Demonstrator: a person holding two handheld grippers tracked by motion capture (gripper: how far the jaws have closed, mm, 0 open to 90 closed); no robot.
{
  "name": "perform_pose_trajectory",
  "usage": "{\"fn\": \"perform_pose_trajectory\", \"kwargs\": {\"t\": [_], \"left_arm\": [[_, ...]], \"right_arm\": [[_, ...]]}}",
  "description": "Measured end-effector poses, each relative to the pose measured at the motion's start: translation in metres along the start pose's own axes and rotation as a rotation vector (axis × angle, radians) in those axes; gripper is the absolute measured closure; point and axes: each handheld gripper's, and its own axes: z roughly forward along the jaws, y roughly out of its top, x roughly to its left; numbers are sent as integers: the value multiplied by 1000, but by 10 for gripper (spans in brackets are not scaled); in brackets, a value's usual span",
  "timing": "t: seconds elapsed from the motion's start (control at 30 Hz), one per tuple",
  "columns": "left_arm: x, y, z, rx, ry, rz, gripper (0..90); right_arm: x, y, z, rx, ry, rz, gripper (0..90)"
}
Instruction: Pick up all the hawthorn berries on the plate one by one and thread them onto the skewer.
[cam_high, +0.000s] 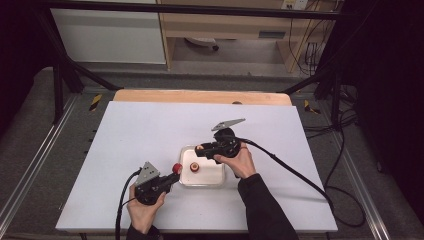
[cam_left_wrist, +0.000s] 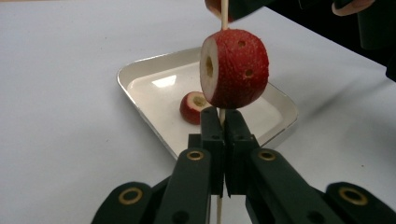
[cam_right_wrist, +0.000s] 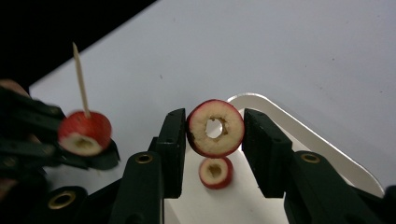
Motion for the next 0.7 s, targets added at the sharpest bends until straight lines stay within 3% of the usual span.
{"fn": "perform_pose_trajectory", "kwargs": {"t": [0.2, 0.43, 0.53, 0.7], "left_arm": [[-9, 4, 3, -18, -16, 0, 887], [-22, 9, 10, -20, -37, 14, 888], [-29, 11, 14, -24, -43, 23, 888], [-37, 15, 20, -26, -57, 32, 888]], "right_arm": [[2, -5, -22, -198, 51, 121, 611], [6, -13, -39, -361, 97, 241, 611], [8, -15, -44, -410, 103, 263, 611], [14, -17, -49, -475, 93, 246, 611]]}}
